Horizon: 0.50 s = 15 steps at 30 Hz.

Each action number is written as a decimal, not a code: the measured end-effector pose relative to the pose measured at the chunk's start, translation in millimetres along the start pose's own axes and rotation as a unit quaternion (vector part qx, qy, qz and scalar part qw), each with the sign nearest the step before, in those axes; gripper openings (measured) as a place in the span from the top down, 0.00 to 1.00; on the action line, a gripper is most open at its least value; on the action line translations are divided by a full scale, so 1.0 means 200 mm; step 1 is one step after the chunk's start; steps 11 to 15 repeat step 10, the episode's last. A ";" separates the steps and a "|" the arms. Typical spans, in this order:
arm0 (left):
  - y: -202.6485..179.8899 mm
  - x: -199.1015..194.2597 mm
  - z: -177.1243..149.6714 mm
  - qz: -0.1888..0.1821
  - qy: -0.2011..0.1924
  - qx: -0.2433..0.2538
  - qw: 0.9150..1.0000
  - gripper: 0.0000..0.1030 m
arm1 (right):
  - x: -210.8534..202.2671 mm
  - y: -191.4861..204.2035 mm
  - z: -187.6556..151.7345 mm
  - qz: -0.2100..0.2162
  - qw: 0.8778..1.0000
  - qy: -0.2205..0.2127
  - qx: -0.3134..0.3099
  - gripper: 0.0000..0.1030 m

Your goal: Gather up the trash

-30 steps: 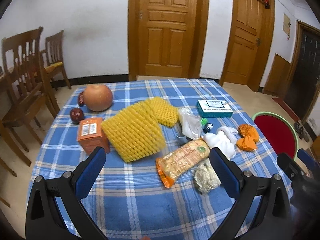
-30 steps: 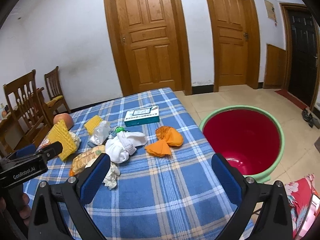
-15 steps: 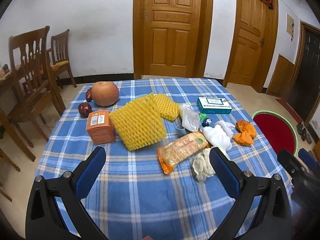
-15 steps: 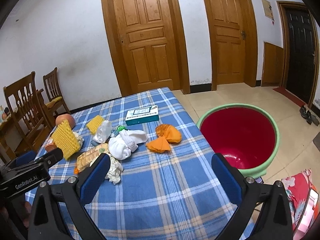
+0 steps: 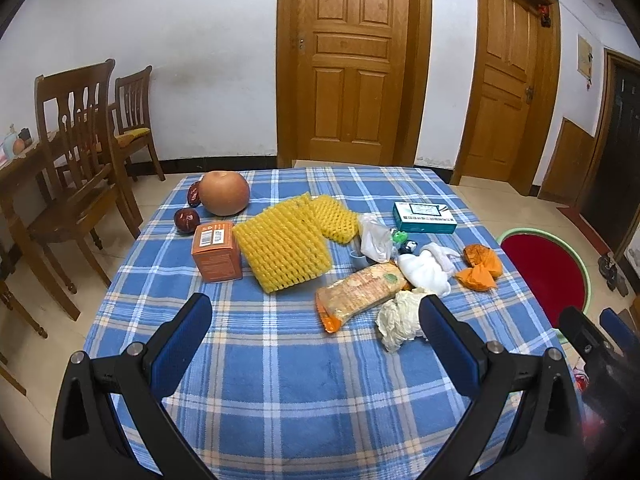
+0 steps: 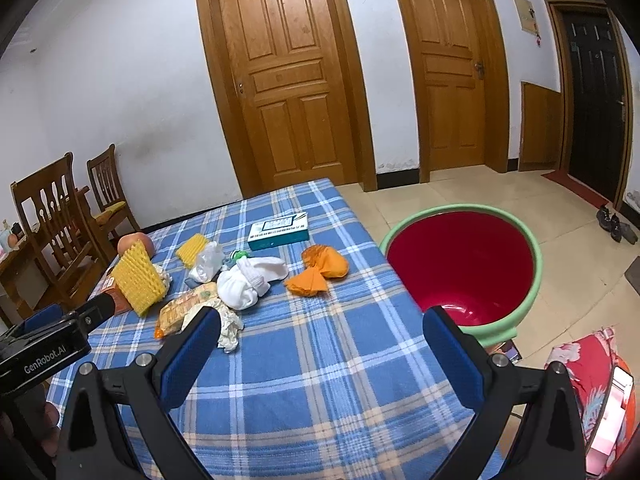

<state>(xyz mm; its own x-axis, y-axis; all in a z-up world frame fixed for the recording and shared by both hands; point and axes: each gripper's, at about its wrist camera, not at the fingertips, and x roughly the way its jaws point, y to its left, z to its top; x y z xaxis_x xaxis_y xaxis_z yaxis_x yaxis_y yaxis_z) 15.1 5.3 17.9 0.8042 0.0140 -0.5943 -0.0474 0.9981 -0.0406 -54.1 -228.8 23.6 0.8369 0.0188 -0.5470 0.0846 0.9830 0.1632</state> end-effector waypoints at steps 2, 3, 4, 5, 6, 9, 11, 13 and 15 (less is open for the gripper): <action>-0.01 0.00 0.00 0.000 0.001 0.002 1.000 0.01 | -0.01 -0.01 0.00 -0.004 1.000 -0.001 0.003 0.00; -0.01 0.00 -0.01 0.002 0.002 0.001 1.000 0.01 | -0.01 -0.02 0.00 -0.004 1.000 0.000 0.004 0.00; 0.00 0.00 -0.01 0.002 0.003 0.001 1.000 0.01 | -0.01 -0.02 0.00 -0.005 1.000 0.000 0.006 0.00; 0.00 0.00 -0.01 0.001 0.004 0.000 1.000 0.01 | -0.01 -0.02 0.00 -0.005 1.000 0.001 0.007 0.00; 0.00 0.00 -0.01 0.001 0.004 -0.001 1.000 0.01 | -0.01 -0.02 0.00 -0.005 1.000 0.002 0.007 0.00; 0.01 -0.01 -0.01 0.001 0.005 -0.002 1.000 0.01 | -0.02 -0.02 0.00 -0.004 1.000 0.001 0.006 0.00; 0.01 -0.01 -0.01 0.001 0.005 -0.002 1.000 0.01 | -0.02 -0.02 0.00 -0.004 1.000 0.001 0.006 0.00; 0.01 -0.01 -0.01 0.001 0.005 -0.002 1.000 0.01 | -0.02 -0.02 0.00 -0.004 1.000 0.001 0.006 0.00; 0.01 -0.01 -0.01 0.001 0.005 -0.002 1.000 0.01 | -0.02 -0.02 0.00 -0.004 1.000 0.001 0.006 0.00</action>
